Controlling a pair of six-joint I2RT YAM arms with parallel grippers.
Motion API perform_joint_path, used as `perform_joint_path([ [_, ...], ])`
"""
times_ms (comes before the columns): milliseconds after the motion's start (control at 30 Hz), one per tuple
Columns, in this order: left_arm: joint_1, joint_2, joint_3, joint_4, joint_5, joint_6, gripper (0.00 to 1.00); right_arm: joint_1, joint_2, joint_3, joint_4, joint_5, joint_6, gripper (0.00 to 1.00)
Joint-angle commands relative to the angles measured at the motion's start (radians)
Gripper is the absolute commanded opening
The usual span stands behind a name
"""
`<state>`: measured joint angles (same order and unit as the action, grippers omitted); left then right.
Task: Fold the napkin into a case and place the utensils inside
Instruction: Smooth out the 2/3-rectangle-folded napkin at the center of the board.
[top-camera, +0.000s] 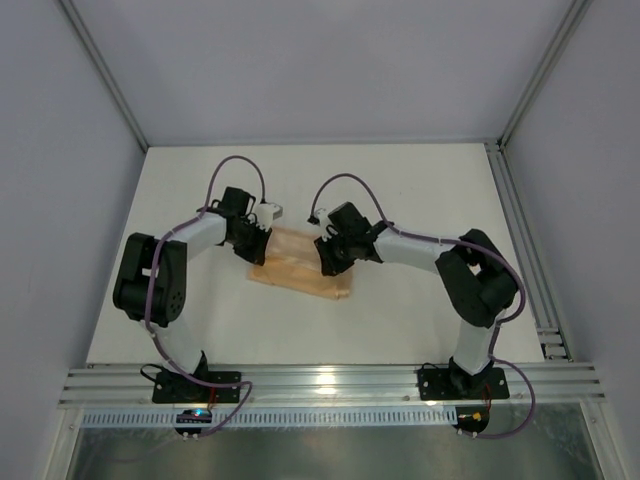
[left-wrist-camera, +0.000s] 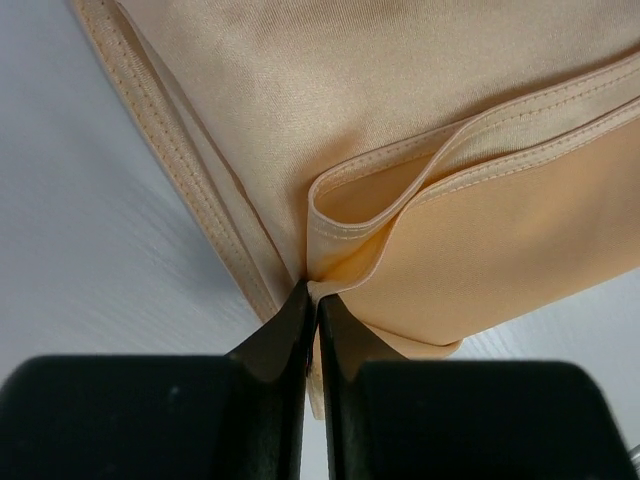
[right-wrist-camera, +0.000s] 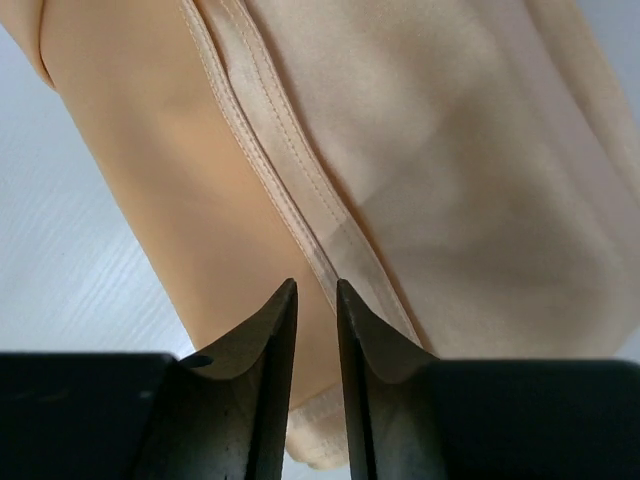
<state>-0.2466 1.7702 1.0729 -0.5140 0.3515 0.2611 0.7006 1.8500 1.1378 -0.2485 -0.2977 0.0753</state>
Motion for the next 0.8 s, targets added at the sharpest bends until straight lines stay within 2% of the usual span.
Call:
perform_joint_path([
  [0, 0.001, 0.031, 0.015, 0.019, 0.015, -0.022, 0.07, 0.062, -0.155, -0.007, -0.008, 0.186, -0.040, 0.28],
  [100, 0.001, 0.029, 0.010, 0.019, 0.017, -0.023, 0.07, 0.106, -0.199, -0.045, 0.029, 0.175, -0.013, 0.28],
  [167, 0.001, 0.028, 0.010, 0.017, 0.018, -0.025, 0.07, 0.119, -0.209, -0.100, 0.102, 0.111, 0.017, 0.27],
  [200, 0.001, 0.025, 0.010, 0.017, 0.018, -0.026, 0.07, 0.125, -0.206, -0.117, 0.129, 0.091, 0.046, 0.23],
  [367, 0.001, 0.029, 0.010, 0.019, 0.001, -0.028, 0.07, 0.125, -0.117, -0.151, 0.183, 0.043, 0.075, 0.16],
  [500, 0.001, 0.037, 0.010, 0.022, -0.017, -0.029, 0.06, 0.111, -0.118, -0.234, 0.225, 0.054, 0.130, 0.12],
  [633, 0.001, 0.038, 0.009, 0.025, -0.022, -0.026, 0.04, 0.056, -0.141, -0.369, 0.317, -0.017, 0.217, 0.11],
  [767, 0.001, 0.044, 0.009, 0.022, -0.022, -0.025, 0.04, 0.037, -0.169, -0.426, 0.362, -0.061, 0.239, 0.11],
])
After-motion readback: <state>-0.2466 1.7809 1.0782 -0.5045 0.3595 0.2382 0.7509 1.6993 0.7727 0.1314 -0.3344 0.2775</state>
